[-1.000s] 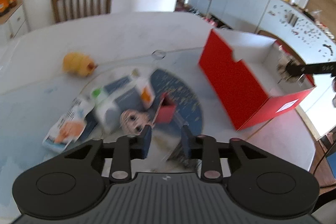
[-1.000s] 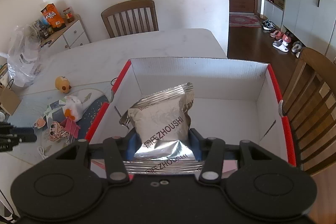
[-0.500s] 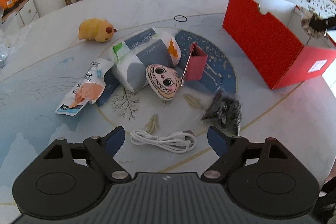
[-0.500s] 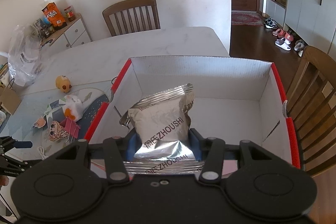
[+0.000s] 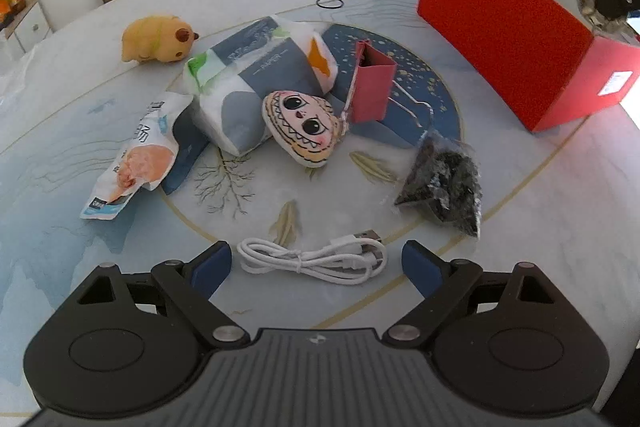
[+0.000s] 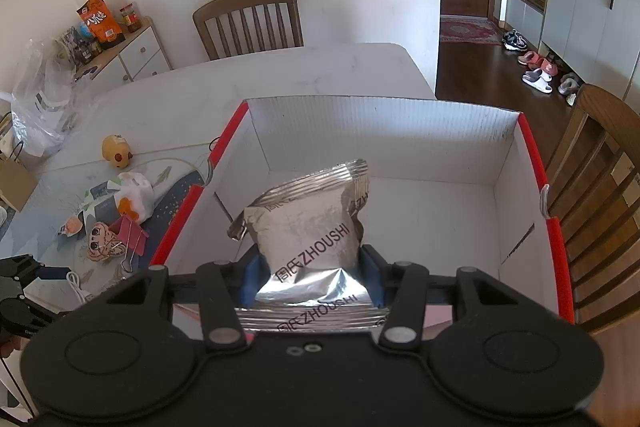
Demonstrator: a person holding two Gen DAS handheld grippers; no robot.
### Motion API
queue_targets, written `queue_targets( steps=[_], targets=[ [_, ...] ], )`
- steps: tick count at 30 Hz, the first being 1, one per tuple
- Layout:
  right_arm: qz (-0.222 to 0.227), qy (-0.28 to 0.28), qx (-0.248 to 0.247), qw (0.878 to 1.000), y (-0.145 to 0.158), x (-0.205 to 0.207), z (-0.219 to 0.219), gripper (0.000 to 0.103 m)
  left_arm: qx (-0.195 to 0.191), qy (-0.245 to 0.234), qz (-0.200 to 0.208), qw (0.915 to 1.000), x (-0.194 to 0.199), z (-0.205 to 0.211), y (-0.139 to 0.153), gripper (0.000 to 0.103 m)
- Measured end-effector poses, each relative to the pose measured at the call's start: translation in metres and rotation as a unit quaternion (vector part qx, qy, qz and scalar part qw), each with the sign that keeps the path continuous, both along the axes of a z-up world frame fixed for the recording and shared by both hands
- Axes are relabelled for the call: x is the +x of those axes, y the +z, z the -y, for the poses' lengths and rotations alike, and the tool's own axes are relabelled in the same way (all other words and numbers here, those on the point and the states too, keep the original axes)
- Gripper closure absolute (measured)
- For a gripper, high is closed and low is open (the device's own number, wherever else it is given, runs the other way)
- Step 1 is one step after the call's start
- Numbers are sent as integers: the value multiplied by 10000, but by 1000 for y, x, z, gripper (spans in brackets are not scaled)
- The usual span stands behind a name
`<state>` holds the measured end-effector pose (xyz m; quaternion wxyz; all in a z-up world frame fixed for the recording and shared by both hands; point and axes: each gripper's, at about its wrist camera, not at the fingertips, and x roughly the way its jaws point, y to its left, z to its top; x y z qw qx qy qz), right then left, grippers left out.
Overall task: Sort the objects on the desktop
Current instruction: 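Hold the silver bag over the box while the left tool lifts the USB cable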
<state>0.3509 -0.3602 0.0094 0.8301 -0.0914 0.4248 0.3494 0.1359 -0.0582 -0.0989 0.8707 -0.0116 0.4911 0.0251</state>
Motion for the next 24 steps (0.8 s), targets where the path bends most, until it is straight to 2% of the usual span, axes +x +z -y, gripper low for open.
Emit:
queue_targets(
  steps=[5, 7, 8, 17, 24],
  targets=[
    [1, 3, 0, 10000, 0, 0, 0, 53, -5, 62, 61, 10000, -1, 0, -1, 13],
    [3, 9, -7, 10000, 0, 0, 0, 53, 9, 63, 117, 9999, -3, 1, 1, 24],
    [3, 10, -5, 10000, -1, 0, 0, 53, 10, 70, 131, 9999, -3, 2, 2, 25],
    [12, 83, -41, 10000, -4, 1, -2, 53, -119, 207, 172, 9996, -9, 3, 7, 25],
    [0, 154, -71, 9999, -2, 5, 0, 53, -354, 424, 398, 9977, -13, 8, 31, 25]
  ],
)
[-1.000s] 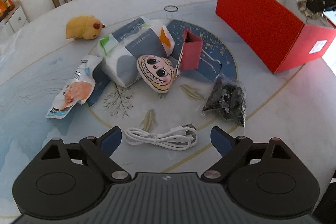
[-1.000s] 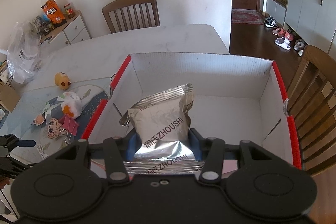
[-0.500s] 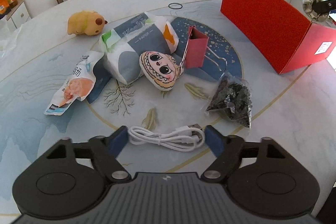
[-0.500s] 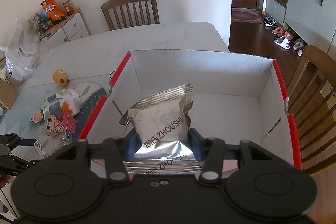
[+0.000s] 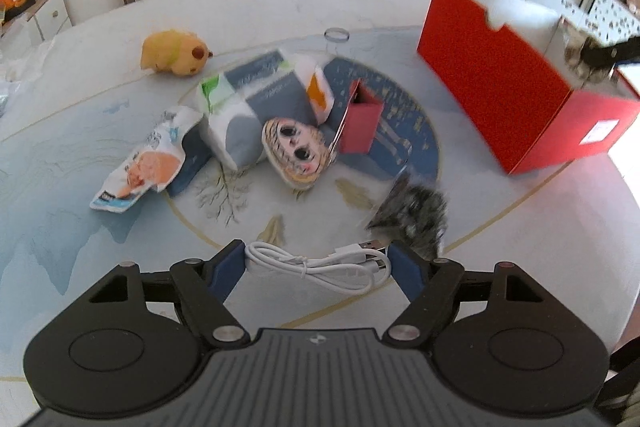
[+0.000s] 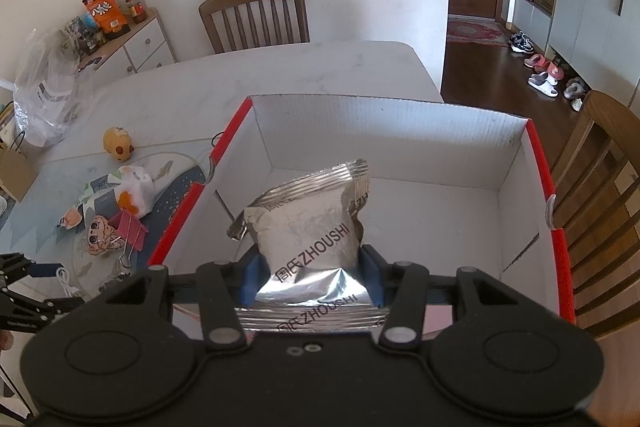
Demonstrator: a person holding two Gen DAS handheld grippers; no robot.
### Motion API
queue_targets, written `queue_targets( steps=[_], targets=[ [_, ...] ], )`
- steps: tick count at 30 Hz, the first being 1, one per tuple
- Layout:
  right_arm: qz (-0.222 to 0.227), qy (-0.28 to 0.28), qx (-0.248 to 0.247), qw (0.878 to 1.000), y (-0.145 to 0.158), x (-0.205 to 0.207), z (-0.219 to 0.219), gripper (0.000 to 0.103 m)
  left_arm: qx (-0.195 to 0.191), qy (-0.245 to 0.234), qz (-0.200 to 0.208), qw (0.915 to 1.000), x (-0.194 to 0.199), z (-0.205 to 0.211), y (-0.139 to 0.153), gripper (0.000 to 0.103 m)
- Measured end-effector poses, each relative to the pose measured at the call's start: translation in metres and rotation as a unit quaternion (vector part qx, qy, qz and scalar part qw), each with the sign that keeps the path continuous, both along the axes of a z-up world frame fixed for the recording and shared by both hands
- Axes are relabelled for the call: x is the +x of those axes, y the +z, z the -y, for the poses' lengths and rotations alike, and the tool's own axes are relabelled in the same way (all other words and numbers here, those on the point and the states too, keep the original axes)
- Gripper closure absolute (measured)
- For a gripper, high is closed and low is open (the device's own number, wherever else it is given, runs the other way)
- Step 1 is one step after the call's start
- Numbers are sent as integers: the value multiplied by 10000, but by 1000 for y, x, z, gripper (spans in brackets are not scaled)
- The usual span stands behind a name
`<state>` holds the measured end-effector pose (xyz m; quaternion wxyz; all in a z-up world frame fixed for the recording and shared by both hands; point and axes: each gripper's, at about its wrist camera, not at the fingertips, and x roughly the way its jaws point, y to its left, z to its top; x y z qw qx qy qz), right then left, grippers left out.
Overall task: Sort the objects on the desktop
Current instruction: 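Hold the silver bag over the box while the left tool lifts the USB cable, then lower the USB cable into the box with the left tool while the right tool lowers the silver bag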
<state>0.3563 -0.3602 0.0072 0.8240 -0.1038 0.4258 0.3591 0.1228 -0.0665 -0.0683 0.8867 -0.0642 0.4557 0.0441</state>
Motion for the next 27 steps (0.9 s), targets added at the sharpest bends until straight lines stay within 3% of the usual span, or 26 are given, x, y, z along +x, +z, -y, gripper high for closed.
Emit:
queue_targets(
  steps=[5, 16, 27],
  targets=[
    [6, 36, -8, 10000, 3, 4, 4, 53, -121, -64, 276, 9995, 7, 15, 27, 25],
    [63, -22, -18, 10000, 7, 19, 25, 53, -144, -781, 873, 9930, 53, 80, 78, 25],
    [286, 130, -157, 9994, 19, 40, 36, 53, 19, -1806, 1145, 9769, 118, 156, 105, 25]
  ],
)
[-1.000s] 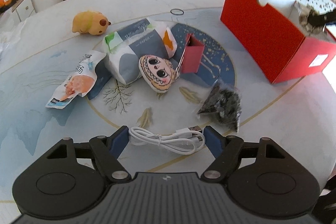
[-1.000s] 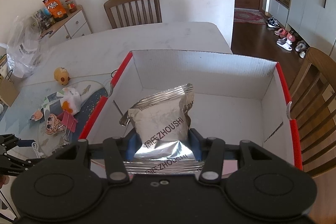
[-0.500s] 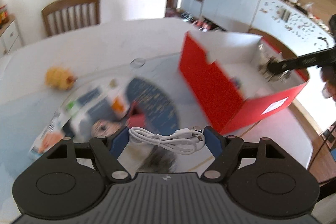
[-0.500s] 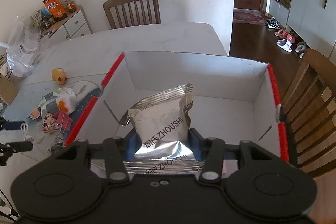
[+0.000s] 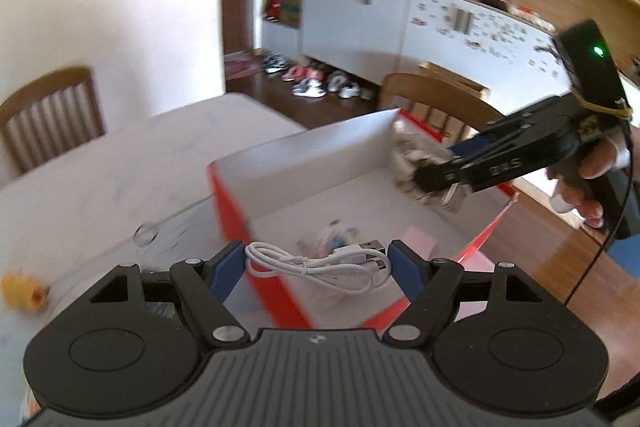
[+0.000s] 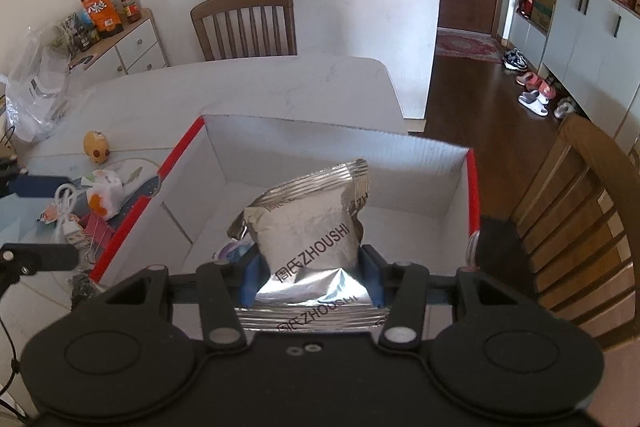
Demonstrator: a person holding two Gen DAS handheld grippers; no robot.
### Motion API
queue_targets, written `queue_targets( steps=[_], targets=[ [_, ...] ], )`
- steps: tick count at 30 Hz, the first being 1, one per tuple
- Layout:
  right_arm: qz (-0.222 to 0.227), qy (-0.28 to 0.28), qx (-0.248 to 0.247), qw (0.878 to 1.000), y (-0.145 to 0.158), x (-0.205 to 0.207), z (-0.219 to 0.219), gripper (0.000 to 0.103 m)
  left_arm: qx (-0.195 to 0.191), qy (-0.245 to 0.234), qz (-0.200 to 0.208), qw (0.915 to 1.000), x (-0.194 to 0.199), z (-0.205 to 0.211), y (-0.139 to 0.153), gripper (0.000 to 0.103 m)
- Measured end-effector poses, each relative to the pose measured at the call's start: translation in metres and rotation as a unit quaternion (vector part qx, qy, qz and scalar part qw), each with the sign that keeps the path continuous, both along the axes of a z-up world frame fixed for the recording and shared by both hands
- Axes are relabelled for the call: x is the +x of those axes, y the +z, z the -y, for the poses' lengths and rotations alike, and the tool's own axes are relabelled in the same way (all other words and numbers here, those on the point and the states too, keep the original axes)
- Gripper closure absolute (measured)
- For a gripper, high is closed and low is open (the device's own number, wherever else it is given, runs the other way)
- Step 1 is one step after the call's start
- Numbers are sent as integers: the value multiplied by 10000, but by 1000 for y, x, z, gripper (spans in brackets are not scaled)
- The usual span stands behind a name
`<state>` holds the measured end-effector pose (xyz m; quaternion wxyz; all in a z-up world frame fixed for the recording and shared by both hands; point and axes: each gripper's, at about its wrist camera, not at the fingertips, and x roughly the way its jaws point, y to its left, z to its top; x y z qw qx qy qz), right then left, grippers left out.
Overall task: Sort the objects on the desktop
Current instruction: 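Lower the USB cable into the box with the left tool while the right tool lowers the silver bag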
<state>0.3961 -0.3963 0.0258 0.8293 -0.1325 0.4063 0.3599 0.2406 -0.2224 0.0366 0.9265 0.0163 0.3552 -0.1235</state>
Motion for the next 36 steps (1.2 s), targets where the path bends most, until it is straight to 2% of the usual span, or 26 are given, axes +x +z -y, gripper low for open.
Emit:
queue_targets(
  steps=[9, 12, 18, 24, 32, 36],
  targets=[
    [-61, -13, -290, 9996, -16, 25, -4, 53, 117, -569, -285, 9979, 53, 42, -13, 25],
    [-29, 47, -434, 9990, -23, 31, -8, 53, 177, -628, -346, 9973, 65, 49, -18, 25],
    [-84, 132, -695, 9975, -39, 44, -20, 53, 435, -586, -644, 9952, 93, 58, -34, 25],
    [-135, 211, -968, 9950, -54, 52, -33, 53, 848, -591, -971, 9899, 105, 73, -49, 25],
    [-392, 289, -1331, 9899, -78, 52, -43, 53, 1110, -641, -1252, 9838, 116, 86, -51, 25],
    [-456, 319, -1426, 9882, -82, 51, -47, 53, 1080, -576, -1411, 9824, 121, 86, -56, 25]
  ],
)
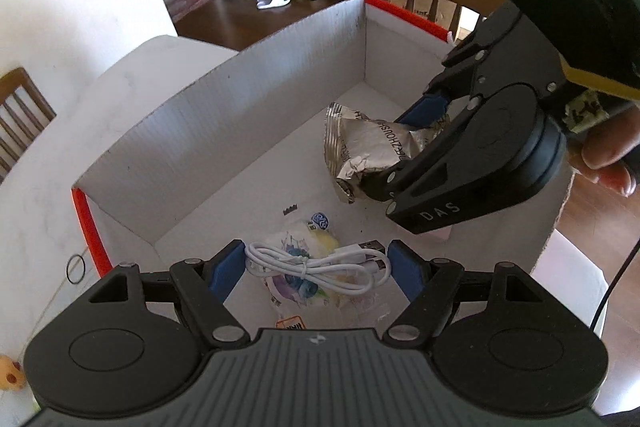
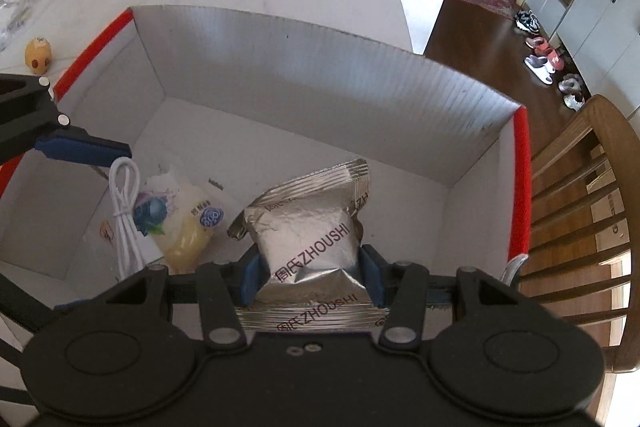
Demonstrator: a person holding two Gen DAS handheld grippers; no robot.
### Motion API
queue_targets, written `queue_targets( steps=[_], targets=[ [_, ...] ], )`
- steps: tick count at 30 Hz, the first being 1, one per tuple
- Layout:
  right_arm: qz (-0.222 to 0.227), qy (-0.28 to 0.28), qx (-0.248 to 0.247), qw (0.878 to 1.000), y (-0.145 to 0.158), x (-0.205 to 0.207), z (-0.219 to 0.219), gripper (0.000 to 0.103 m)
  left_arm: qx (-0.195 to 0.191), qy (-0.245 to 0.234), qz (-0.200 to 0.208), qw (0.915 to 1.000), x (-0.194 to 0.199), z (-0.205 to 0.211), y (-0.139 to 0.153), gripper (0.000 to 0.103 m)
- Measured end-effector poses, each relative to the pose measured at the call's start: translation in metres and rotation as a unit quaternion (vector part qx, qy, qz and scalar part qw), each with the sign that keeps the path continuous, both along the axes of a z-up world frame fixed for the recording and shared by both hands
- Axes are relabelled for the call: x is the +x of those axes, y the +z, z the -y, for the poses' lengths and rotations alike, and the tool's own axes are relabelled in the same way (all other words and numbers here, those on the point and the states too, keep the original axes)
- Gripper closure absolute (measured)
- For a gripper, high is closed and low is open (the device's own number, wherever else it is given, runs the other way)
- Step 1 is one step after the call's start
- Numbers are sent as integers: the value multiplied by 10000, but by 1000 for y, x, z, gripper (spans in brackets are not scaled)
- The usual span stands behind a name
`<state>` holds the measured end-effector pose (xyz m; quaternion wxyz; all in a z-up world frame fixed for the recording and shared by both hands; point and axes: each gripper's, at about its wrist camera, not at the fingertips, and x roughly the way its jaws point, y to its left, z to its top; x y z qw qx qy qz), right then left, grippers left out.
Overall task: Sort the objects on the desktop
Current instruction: 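Lower the USB cable into the box with the left tool while the right tool lowers the silver bag, then open both tools to release the cable and silver bag into the box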
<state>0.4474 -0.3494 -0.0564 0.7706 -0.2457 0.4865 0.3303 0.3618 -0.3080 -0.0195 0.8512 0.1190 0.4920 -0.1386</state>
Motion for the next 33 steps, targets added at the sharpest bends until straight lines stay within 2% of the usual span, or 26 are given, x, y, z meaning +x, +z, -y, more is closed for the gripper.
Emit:
queue_targets(
  steps=[10, 11, 14, 17, 22, 24, 26, 29, 33],
  targets=[
    [-55, -65, 28, 10000, 1, 2, -2, 51, 18, 169, -126, 9998, 8, -3, -6, 25],
    [-56, -82, 43, 9999, 2, 2, -2, 49, -2, 182, -129, 9998, 8, -4, -5, 25],
    [-29, -110, 112, 9999, 5, 2, 0, 37, -43, 243, -140, 9996, 6, -5, -4, 26],
    [-26, -131, 166, 9998, 9, 2, 1, 37, -116, 313, -123, 9994, 2, -7, -3, 25],
    [-81, -209, 332, 9992, 17, 2, 6, 36, -283, 385, 42, 9988, -5, -12, 0, 18],
    [-119, -222, 440, 9987, 21, 2, 8, 31, -418, 389, 66, 9983, -8, -13, 2, 17],
    [-122, -214, 508, 9984, 25, 1, 10, 30, -499, 381, 135, 9979, -11, -13, 5, 15],
    [-153, -212, 590, 9979, 28, 0, 11, 30, -605, 371, 284, 9971, -16, -10, 7, 4],
    [-222, -243, 726, 9968, 31, 1, 12, 29, -769, 393, 468, 9952, -24, -10, 15, 3]
  ],
)
